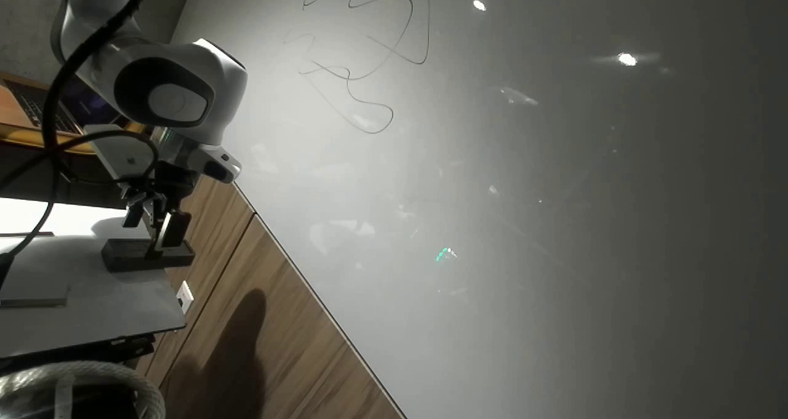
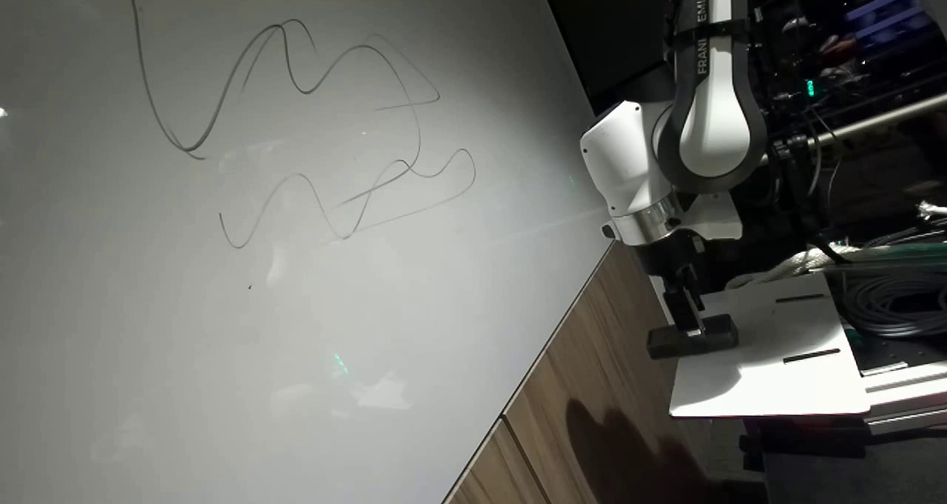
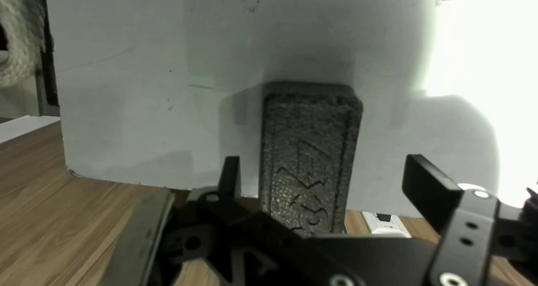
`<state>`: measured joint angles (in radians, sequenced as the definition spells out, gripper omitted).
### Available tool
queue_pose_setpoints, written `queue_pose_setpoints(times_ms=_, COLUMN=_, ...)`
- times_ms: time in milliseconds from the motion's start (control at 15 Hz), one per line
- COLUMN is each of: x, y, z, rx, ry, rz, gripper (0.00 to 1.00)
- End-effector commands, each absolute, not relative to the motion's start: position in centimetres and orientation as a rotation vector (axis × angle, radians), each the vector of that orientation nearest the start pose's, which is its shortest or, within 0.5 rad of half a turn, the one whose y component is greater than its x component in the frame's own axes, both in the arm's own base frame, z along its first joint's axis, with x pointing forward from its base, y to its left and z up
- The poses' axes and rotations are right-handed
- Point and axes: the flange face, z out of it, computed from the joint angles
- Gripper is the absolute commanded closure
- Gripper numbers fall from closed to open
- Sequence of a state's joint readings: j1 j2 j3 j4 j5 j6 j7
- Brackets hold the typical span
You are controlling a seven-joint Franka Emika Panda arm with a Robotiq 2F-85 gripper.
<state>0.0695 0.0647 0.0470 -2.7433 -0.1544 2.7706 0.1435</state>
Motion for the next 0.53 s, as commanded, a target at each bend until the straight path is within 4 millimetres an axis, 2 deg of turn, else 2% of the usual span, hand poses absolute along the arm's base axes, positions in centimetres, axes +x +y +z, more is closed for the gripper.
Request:
queue_pose_setpoints(times_ms=0, x=38.72, y=5.57, z=19.7, rx=-3.192, ry=-0.185, rz=0.032, gripper=0.01)
queue_pose_setpoints(times_ms=467, x=38.9, y=5.6, z=19.36, rx=-3.189, ry=-0.186, rz=0.04, gripper=0.05)
